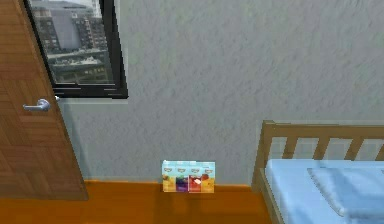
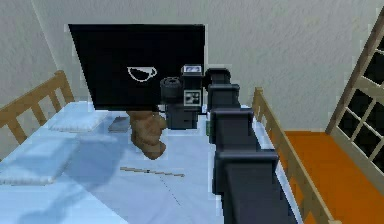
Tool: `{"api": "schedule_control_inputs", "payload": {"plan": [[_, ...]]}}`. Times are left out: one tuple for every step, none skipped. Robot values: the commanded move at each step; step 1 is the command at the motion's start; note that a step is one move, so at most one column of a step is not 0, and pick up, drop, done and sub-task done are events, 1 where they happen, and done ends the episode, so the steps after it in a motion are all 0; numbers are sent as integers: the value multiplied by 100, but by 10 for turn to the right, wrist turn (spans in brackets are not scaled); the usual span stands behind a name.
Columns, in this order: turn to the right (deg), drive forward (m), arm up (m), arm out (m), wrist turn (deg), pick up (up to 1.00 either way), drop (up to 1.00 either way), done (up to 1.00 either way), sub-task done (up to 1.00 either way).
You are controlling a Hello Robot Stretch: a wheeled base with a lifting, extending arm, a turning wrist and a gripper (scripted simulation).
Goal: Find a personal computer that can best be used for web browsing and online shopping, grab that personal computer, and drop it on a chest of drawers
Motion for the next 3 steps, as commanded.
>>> {"api": "schedule_control_inputs", "payload": {"plan": [[0, 0, 0, 0, -450, 0, 0, 0, 0], [0, 0, 0, 0, -450, 0, 0, 0, 0], [0, 0, 0, 0, -360, 0, 0, 0, 0]]}}
